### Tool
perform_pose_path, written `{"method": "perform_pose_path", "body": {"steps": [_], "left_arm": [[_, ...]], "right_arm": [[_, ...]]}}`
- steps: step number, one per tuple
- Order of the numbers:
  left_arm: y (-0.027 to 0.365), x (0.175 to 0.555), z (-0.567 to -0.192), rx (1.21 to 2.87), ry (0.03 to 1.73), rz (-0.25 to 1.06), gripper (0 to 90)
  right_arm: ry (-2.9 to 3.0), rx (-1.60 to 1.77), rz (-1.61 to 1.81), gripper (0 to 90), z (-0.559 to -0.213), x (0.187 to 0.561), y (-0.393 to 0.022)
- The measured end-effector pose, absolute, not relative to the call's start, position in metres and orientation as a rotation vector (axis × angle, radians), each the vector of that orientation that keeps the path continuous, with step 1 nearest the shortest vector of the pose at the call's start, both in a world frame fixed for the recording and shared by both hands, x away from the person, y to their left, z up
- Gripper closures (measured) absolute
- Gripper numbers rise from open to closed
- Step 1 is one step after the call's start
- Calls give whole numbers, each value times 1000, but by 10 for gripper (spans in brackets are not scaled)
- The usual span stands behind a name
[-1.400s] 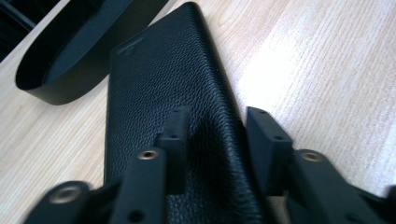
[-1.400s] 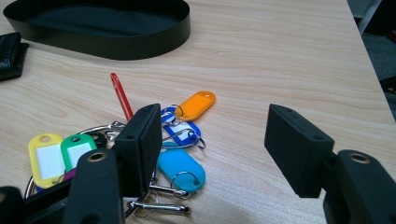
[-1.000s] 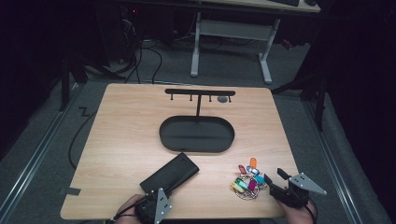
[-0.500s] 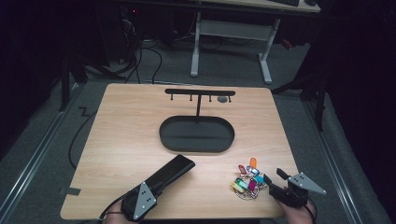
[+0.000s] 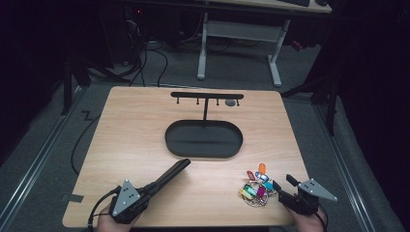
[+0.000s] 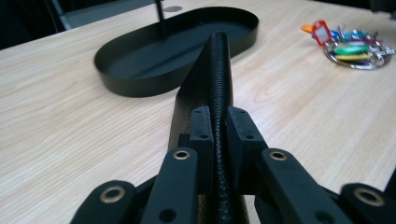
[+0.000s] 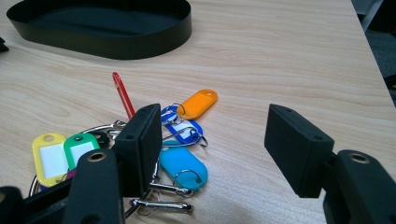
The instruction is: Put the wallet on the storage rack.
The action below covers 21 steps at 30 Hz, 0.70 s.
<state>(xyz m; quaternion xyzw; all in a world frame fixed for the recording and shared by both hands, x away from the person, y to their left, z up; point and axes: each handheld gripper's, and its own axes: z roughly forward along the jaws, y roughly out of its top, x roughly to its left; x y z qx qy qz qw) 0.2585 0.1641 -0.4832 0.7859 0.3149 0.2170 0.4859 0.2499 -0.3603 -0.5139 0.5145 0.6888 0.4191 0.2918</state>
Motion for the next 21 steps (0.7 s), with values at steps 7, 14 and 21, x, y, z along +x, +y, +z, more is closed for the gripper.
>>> {"method": "perform_pose_path", "body": {"steps": [7,14,21], "left_arm": [[183,266,-483,1853,842,499,818],[193,270,-483,1824,875,479,818],[199,273,-484,1803,885,477,813]], "right_arm": [[1839,1371,1117,373,-514,250,-360],[1840,1372,1118,372,-514,250,-360],[1845,1375,1118,372,-515,251,-360]]}}
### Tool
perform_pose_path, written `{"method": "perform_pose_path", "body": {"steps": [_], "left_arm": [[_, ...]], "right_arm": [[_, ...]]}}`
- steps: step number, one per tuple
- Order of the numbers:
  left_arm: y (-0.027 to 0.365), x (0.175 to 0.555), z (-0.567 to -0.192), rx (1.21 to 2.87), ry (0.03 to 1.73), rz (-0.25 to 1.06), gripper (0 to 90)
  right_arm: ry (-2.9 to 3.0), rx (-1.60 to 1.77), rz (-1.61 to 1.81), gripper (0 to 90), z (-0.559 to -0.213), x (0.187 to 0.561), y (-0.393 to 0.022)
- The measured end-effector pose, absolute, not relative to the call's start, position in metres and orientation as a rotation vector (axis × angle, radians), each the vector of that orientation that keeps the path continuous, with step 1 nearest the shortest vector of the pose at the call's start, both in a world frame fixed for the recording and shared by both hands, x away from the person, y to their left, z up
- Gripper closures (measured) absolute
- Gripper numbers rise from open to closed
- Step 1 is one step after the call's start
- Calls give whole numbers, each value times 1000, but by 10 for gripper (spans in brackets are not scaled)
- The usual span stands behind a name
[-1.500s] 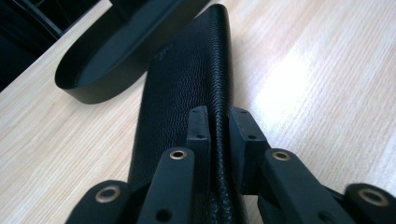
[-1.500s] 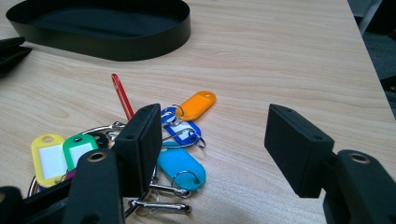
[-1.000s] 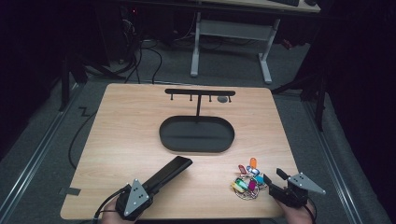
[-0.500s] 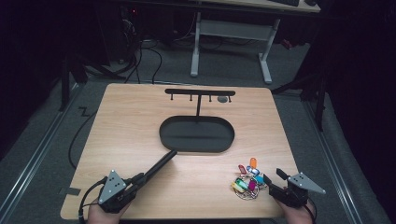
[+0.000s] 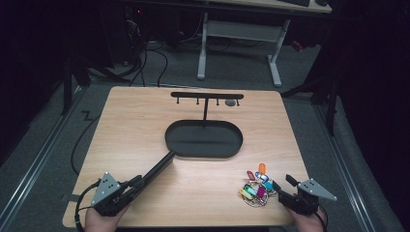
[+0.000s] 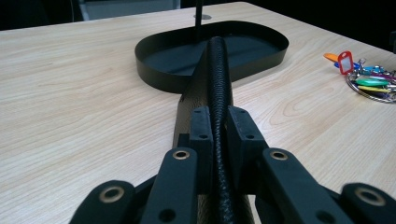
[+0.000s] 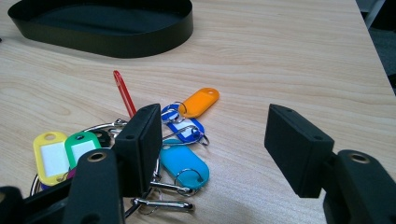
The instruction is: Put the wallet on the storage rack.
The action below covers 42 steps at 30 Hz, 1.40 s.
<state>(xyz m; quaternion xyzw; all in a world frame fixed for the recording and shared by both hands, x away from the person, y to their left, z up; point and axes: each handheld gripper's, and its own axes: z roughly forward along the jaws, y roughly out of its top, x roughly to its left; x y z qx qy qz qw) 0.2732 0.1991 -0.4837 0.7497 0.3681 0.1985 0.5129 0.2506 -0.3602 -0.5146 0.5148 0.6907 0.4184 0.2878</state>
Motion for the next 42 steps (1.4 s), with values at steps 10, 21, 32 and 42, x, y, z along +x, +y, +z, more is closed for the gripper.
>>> {"method": "perform_pose_path", "body": {"steps": [10,21,32,42], "left_arm": [[211,279,-486,1775,903,459,799],[220,282,-487,1754,934,458,772],[222,282,-488,1770,938,459,704],[209,281,-491,1904,926,532,667]], "right_arm": [[1854,1374,1117,372,-515,251,-360],[1860,1376,1118,372,-516,252,-359],[1865,1378,1119,372,-516,252,-360],[1869,1379,1117,372,-516,252,-360]]}}
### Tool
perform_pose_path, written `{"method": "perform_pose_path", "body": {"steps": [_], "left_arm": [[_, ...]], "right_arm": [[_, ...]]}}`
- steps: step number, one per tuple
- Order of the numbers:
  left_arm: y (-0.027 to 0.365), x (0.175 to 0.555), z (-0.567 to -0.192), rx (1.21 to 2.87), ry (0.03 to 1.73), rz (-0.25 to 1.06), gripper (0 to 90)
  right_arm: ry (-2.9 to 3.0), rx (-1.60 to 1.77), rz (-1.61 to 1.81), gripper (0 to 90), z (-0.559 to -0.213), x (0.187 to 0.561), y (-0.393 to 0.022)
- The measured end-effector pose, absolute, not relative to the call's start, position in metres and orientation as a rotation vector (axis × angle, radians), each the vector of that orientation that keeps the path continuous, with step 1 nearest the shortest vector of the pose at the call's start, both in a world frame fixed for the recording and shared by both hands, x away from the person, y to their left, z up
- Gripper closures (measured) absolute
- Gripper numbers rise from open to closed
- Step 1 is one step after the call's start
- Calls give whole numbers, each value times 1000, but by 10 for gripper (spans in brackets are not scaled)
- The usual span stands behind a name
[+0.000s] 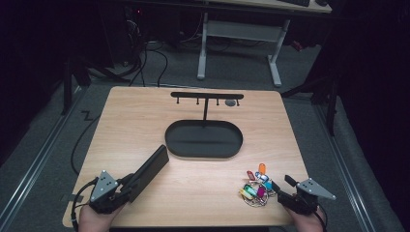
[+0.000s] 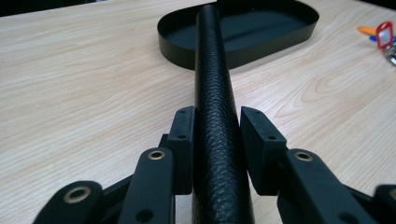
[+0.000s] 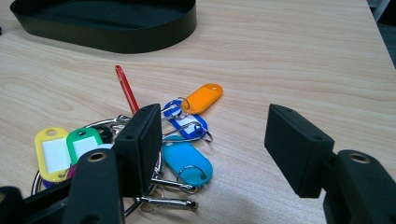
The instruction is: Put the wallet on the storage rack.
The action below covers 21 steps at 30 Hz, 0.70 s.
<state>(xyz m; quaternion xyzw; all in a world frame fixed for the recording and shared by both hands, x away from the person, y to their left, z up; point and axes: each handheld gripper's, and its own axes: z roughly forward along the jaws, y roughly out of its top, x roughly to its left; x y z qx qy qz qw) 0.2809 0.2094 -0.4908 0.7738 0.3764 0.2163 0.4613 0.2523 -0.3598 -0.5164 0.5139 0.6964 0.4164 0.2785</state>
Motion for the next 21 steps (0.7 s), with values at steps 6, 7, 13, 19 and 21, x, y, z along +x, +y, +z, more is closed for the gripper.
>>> {"method": "perform_pose_path", "body": {"steps": [6,7,13,19,21], "left_arm": [[203,279,-485,1964,928,543,669],[201,279,-484,1985,924,551,668],[194,285,-477,2063,930,525,662],[187,299,-465,2171,955,530,659],[185,304,-462,2216,960,515,659]], "right_arm": [[1870,1383,1113,372,-517,253,-360],[1871,1386,1112,372,-518,253,-359],[1872,1375,1102,372,-517,253,-358],[1882,1357,1119,372,-516,254,-358],[1889,1345,1122,372,-516,253,-357]]}}
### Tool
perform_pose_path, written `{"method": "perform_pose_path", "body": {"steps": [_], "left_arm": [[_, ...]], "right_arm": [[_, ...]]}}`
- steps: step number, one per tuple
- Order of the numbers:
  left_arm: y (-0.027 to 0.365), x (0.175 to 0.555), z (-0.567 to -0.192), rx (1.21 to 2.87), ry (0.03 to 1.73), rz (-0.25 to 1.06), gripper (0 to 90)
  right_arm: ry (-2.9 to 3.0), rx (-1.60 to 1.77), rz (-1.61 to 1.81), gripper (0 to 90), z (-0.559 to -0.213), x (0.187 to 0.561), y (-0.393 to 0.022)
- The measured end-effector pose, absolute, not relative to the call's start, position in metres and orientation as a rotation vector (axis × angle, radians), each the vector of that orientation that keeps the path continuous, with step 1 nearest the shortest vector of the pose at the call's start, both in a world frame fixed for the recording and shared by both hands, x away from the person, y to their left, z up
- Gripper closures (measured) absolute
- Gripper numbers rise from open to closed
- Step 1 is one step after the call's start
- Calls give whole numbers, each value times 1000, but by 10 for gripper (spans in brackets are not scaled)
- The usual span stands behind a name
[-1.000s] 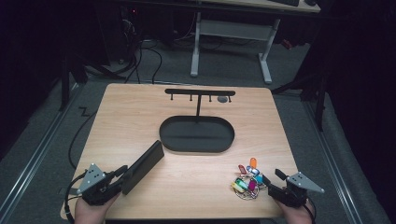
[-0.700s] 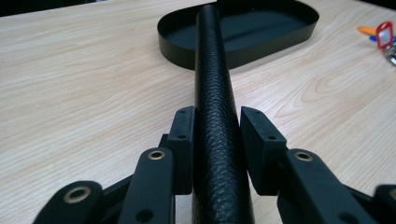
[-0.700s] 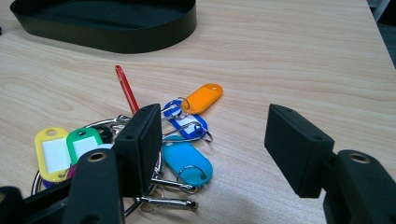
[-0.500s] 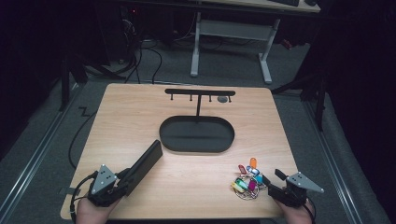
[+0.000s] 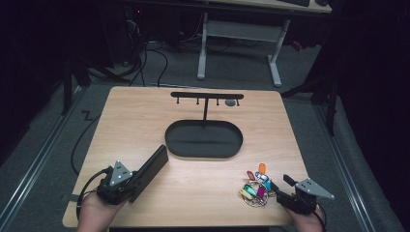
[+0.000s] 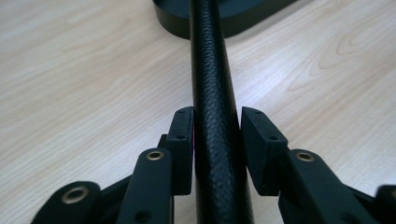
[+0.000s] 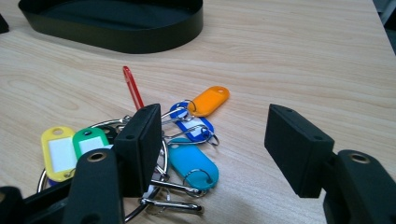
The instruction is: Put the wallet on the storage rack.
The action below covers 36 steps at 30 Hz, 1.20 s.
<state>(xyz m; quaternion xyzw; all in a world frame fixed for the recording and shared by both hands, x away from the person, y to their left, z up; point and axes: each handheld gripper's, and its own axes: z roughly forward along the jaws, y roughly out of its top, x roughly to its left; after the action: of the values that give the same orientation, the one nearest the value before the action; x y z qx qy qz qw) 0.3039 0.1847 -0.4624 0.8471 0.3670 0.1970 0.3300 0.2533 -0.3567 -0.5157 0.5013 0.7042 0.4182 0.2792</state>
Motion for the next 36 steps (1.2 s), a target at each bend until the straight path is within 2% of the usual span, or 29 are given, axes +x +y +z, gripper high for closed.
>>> {"method": "perform_pose_path", "body": {"steps": [6,16,27,32,36], "left_arm": [[180,314,-451,2346,948,484,641],[173,325,-446,2466,933,452,621],[173,333,-443,2493,938,359,673],[168,331,-442,2516,899,382,729],[163,327,-442,2578,783,450,741]], "right_arm": [[1898,1335,1143,372,-515,254,-355],[1905,1330,1144,372,-515,254,-353],[1909,1329,1139,372,-516,254,-353],[1906,1329,1140,372,-515,254,-353],[1903,1330,1143,372,-515,254,-354]]}}
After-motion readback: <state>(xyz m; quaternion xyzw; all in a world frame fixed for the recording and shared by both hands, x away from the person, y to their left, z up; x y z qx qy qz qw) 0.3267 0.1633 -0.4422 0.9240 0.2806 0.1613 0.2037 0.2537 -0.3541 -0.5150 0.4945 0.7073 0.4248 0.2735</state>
